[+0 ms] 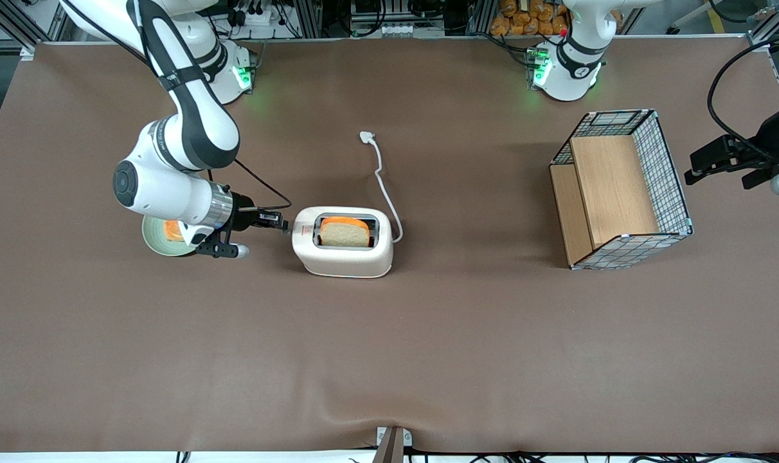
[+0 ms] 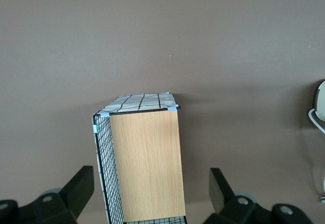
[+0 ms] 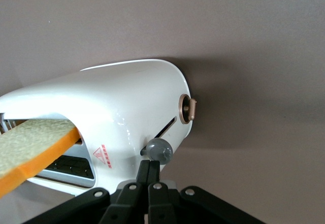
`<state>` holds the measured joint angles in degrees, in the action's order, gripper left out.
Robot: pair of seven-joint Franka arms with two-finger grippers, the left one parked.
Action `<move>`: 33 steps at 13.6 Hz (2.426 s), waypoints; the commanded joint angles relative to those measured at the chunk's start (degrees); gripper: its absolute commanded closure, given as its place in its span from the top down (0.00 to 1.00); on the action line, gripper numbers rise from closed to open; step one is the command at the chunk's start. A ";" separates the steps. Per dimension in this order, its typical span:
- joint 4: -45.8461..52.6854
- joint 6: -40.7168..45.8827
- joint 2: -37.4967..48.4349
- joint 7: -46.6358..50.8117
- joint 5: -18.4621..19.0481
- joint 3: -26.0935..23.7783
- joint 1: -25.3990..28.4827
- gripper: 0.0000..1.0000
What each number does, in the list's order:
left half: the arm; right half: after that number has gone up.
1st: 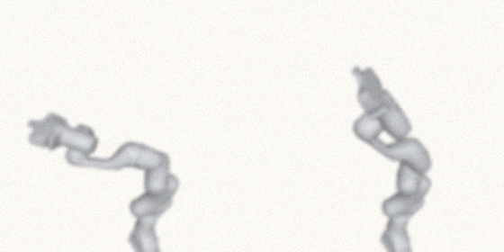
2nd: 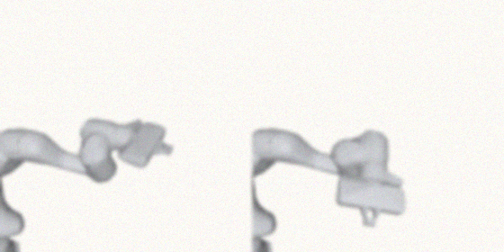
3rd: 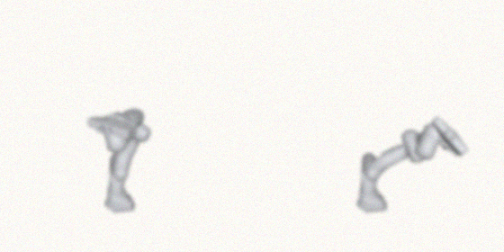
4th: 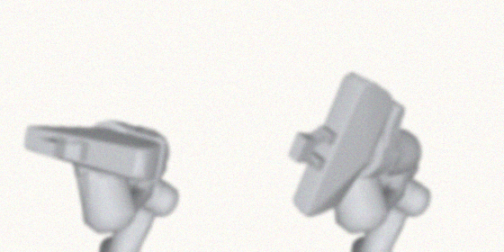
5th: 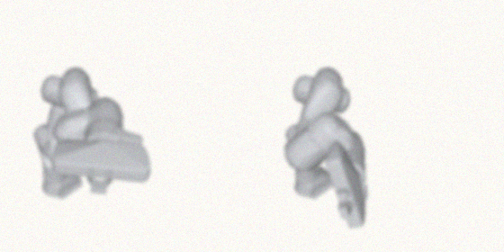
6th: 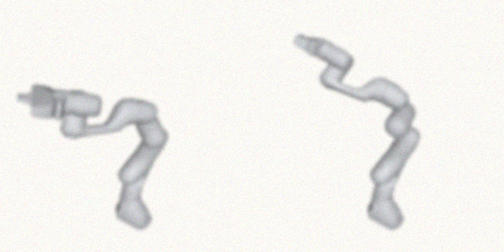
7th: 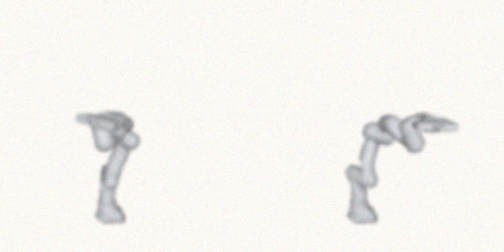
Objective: Press toaster button with right arm
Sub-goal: 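Lower the right gripper fingertips onto the toaster's grey lever, then press the grey lever down with the right gripper and hold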
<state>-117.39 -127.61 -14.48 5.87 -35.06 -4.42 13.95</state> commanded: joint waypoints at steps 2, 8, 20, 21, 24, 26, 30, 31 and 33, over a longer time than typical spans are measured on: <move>0.49 -2.12 -1.25 -1.03 -1.85 0.29 0.56 0.00; 0.41 -4.23 -2.65 -1.21 -1.85 0.29 1.00 0.00; 0.23 -5.28 -4.68 -5.78 -1.94 0.29 0.82 0.00; 0.23 -5.28 -4.76 -5.86 -1.94 0.29 0.82 0.00; 0.06 -5.81 -5.20 -7.35 -2.11 0.29 0.82 0.00; -0.29 -6.86 -5.38 -8.76 -3.60 0.29 0.91 0.00; -0.30 -6.95 -6.26 -10.25 -3.87 0.29 0.73 0.00; -0.30 -7.04 -6.35 -10.35 -3.87 0.29 0.73 0.00; -0.30 -7.48 -6.87 -10.70 -3.87 0.29 0.73 0.00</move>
<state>-117.47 -132.41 -19.69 -1.46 -37.12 -4.31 14.26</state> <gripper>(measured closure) 0.991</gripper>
